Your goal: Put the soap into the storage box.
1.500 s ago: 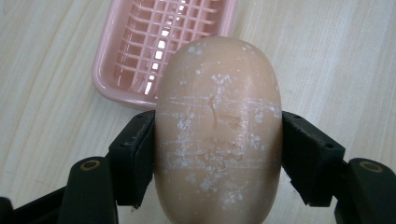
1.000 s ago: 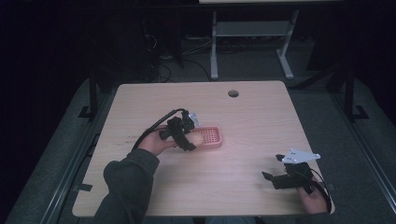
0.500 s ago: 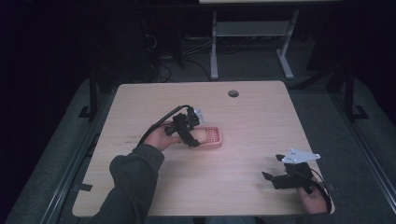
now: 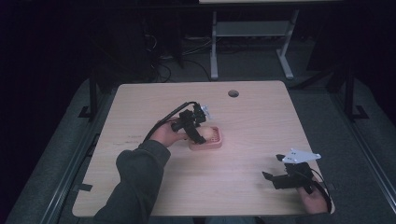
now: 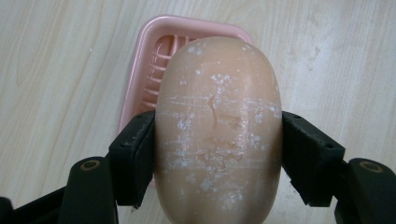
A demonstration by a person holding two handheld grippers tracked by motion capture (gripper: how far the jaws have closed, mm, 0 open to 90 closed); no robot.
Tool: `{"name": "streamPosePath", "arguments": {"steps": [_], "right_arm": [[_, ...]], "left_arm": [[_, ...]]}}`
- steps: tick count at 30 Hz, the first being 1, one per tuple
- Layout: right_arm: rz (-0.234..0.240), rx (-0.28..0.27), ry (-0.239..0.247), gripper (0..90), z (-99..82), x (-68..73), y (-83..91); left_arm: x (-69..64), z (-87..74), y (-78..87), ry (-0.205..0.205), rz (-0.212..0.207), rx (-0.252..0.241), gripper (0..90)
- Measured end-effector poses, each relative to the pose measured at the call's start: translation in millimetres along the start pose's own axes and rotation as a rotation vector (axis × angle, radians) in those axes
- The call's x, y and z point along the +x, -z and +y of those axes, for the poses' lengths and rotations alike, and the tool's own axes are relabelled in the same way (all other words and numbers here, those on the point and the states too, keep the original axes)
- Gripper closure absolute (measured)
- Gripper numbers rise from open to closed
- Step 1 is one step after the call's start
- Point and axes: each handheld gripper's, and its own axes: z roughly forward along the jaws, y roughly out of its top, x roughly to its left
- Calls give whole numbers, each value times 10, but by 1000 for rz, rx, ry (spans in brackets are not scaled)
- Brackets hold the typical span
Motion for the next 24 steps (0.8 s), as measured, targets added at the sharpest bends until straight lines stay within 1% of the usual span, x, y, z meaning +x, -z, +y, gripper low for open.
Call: {"name": "streamPosePath", "arguments": {"steps": [1, 6, 9, 10, 11, 14, 22, 24], "right_arm": [[0, -1, 0, 141, 1, 1, 0], [2, -1, 4, 141, 2, 4, -3], [1, -2, 1, 141, 0, 1, 1], [1, -3, 2, 141, -2, -3, -1], [1, -1, 2, 141, -2, -4, 0], [2, 0, 2, 141, 0, 2, -1], [2, -3, 3, 141, -2, -4, -1], [2, 0, 3, 141, -2, -4, 0]], "left_arm": [[-2, 10, -2, 9, -1, -4, 322], [45, 51, -38, 2, 1, 0, 322], [60, 55, -86, 8, -7, -1, 322], [68, 58, -100, 6, -8, 7, 322], [71, 56, -120, 14, -8, 7, 322], [90, 57, -160, 8, -13, 15, 322], [120, 60, -228, 15, -15, 16, 322], [124, 61, -244, 20, -15, 9, 321]]}}
